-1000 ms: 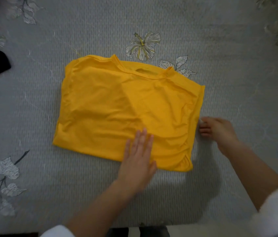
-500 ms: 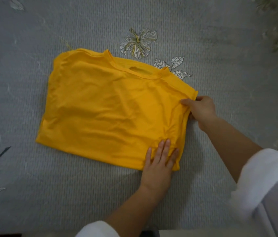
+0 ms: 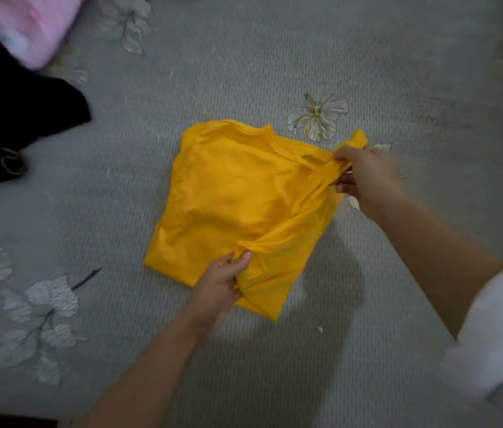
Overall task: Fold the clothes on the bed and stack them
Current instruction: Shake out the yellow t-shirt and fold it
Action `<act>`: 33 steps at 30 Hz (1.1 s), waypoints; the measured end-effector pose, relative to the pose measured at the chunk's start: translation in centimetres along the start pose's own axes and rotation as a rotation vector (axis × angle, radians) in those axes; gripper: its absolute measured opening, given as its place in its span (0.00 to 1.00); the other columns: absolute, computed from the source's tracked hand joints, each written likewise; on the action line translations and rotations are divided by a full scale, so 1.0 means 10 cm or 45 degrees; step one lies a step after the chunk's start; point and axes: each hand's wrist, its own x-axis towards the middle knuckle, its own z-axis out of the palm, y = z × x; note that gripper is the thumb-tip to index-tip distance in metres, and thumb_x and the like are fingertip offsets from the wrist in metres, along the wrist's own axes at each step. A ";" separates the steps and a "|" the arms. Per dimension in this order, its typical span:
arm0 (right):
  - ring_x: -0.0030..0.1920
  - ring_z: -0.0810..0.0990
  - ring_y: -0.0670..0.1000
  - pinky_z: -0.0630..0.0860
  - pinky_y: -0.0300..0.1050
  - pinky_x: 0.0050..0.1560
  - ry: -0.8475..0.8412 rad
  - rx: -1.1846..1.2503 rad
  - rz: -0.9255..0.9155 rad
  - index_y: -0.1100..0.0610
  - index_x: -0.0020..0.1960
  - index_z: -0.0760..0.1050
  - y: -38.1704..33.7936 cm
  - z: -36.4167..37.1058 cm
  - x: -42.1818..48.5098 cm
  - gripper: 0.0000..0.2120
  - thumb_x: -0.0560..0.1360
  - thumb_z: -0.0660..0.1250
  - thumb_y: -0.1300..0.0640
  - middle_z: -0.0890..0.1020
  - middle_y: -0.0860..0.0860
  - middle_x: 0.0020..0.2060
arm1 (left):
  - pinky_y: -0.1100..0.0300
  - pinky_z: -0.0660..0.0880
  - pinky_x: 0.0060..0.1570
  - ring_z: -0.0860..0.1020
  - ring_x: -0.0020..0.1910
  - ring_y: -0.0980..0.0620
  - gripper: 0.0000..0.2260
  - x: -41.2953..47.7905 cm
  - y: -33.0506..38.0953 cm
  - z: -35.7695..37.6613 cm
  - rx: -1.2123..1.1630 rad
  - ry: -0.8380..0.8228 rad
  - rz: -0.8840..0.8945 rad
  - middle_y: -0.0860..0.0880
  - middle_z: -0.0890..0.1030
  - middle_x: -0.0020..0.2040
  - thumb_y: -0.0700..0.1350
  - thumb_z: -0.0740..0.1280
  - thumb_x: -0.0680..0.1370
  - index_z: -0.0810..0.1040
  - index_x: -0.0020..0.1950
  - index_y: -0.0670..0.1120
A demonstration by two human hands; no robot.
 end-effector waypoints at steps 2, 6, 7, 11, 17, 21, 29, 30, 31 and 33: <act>0.20 0.75 0.50 0.72 0.39 0.22 -0.053 0.026 -0.010 0.60 0.39 0.69 -0.13 0.36 -0.02 0.07 0.71 0.68 0.63 0.71 0.54 0.26 | 0.52 0.76 0.57 0.80 0.57 0.53 0.16 -0.08 0.07 -0.22 -0.171 0.049 0.015 0.51 0.82 0.58 0.48 0.62 0.73 0.78 0.58 0.47; 0.20 0.77 0.51 0.75 0.40 0.23 -0.167 -0.045 -0.069 0.62 0.40 0.69 -0.31 1.08 -0.07 0.06 0.72 0.67 0.64 0.73 0.55 0.26 | 0.49 0.75 0.56 0.79 0.58 0.49 0.20 -0.11 0.14 -0.65 -0.471 0.200 0.043 0.48 0.80 0.61 0.46 0.61 0.73 0.74 0.64 0.48; 0.21 0.77 0.52 0.76 0.41 0.23 -0.187 -0.074 -0.091 0.62 0.40 0.69 -0.35 1.25 -0.08 0.06 0.72 0.66 0.65 0.73 0.55 0.25 | 0.49 0.77 0.54 0.80 0.57 0.49 0.20 -0.12 0.16 -0.73 -0.538 0.223 0.051 0.48 0.80 0.61 0.46 0.61 0.73 0.74 0.65 0.47; 0.29 0.81 0.54 0.79 0.44 0.31 -0.339 -0.076 -0.049 0.63 0.45 0.72 -0.39 1.76 -0.12 0.04 0.73 0.66 0.62 0.78 0.57 0.33 | 0.55 0.80 0.47 0.83 0.49 0.51 0.14 -0.10 0.22 -1.03 -0.669 0.375 0.123 0.47 0.83 0.54 0.44 0.60 0.76 0.76 0.60 0.43; 0.45 0.75 0.53 0.71 0.48 0.43 -0.148 -0.835 -0.400 0.59 0.55 0.74 -0.01 1.61 0.05 0.12 0.72 0.66 0.58 0.77 0.52 0.45 | 0.58 0.75 0.38 0.79 0.39 0.51 0.06 -0.12 0.13 -1.28 0.000 1.072 0.287 0.46 0.81 0.43 0.44 0.62 0.79 0.77 0.51 0.44; 0.61 0.70 0.59 0.69 0.50 0.57 0.318 -0.982 -0.386 0.62 0.63 0.67 0.33 1.22 0.12 0.22 0.71 0.66 0.59 0.69 0.58 0.62 | 0.55 0.75 0.36 0.77 0.34 0.51 0.09 -0.10 -0.01 -1.17 0.011 0.982 0.111 0.49 0.79 0.33 0.47 0.66 0.77 0.76 0.39 0.45; 0.25 0.79 0.54 0.82 0.55 0.35 0.079 -0.665 0.102 0.70 0.43 0.76 0.64 0.75 0.03 0.07 0.70 0.70 0.65 0.79 0.59 0.30 | 0.45 0.77 0.45 0.78 0.43 0.46 0.02 0.06 0.11 -0.96 -0.019 1.052 0.036 0.45 0.79 0.44 0.41 0.65 0.76 0.75 0.43 0.46; 0.23 0.79 0.53 0.81 0.51 0.30 0.023 -0.673 0.158 0.71 0.43 0.76 0.67 0.67 -0.04 0.07 0.70 0.70 0.66 0.80 0.61 0.28 | 0.46 0.76 0.43 0.77 0.41 0.46 0.04 0.05 0.17 -1.00 0.030 1.087 0.095 0.45 0.78 0.41 0.42 0.65 0.75 0.74 0.41 0.46; 0.22 0.79 0.53 0.79 0.46 0.25 -0.061 -0.702 0.254 0.71 0.43 0.76 0.69 0.58 -0.13 0.08 0.70 0.70 0.65 0.80 0.61 0.28 | 0.48 0.74 0.41 0.76 0.40 0.47 0.04 0.03 0.23 -1.05 0.097 1.115 0.158 0.46 0.77 0.39 0.42 0.65 0.75 0.74 0.41 0.47; 0.21 0.78 0.52 0.75 0.40 0.23 -0.315 -0.872 0.540 0.68 0.40 0.76 0.74 0.42 -0.35 0.08 0.72 0.69 0.62 0.81 0.60 0.26 | 0.54 0.72 0.40 0.76 0.40 0.49 0.03 -0.01 0.33 -1.18 0.242 1.159 0.293 0.49 0.78 0.40 0.45 0.66 0.77 0.77 0.47 0.46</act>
